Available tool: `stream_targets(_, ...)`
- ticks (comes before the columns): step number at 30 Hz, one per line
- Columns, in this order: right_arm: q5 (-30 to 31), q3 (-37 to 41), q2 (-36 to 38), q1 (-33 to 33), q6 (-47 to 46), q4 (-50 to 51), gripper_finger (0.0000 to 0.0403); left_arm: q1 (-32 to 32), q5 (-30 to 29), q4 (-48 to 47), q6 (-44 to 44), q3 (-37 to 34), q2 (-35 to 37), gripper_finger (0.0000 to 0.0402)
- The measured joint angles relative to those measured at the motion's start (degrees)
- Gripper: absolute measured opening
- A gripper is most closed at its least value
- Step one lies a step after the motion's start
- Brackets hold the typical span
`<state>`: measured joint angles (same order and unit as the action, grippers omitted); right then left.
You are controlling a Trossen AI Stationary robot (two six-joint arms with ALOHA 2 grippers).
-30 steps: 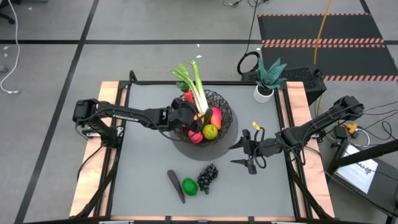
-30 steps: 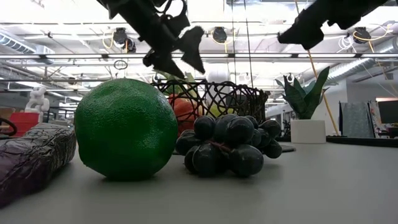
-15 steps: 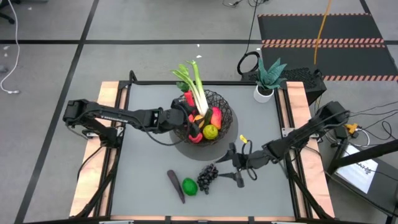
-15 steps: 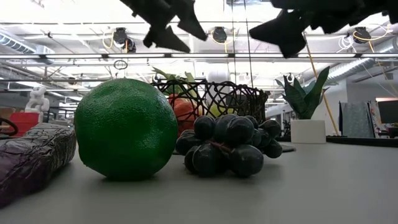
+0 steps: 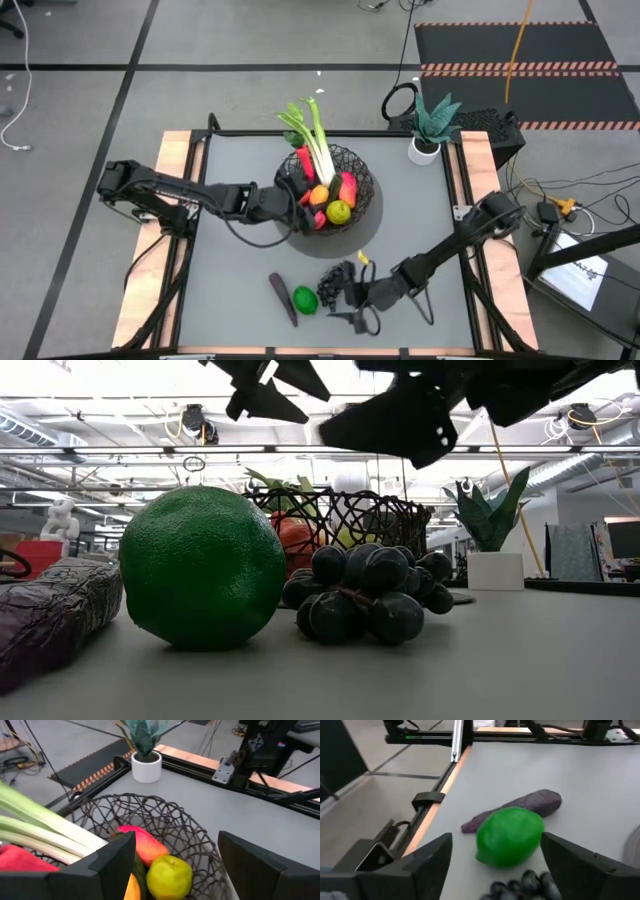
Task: Build produce basket
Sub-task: Put the green lime into the black woven basket
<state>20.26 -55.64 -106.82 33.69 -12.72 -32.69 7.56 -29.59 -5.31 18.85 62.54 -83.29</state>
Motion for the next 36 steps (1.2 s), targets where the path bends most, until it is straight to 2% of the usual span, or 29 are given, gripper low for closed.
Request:
stream_targets(8,9.1,-9.9,-8.2,0.3,-2.6,0.3,0.0351,4.4,-0.1,-0.1,2.9,0.0,0.0,0.0278)
stream_targets(11,14.1,-13.2,-10.5,0.1,-6.4,0.2,0.0354,6.1,-0.4,-0.1,2.9,0.0,0.0,0.0278)
stream_targets(15,14.5,-16.7,-13.3,0.1,-7.8,0.8,0.0354,7.9,-0.4,-0.2,2.6,0.0,0.0,0.0278)
stream_targets(23,23.0,-18.9,-19.2,1.8,-6.0,1.2,0.0354,9.3,-1.0,-0.6,2.3,0.0,0.0,0.0278)
stream_targets(29,22.5,-19.0,-20.5,1.4,-9.5,0.9,0.0355,10.2,-2.0,-0.7,2.3,0.0,0.0,0.0278)
stream_targets(36,15.3,-19.0,-20.6,0.0,-13.5,3.3,0.0354,10.6,-2.0,-0.6,3.1,0.0,0.0,0.0278)
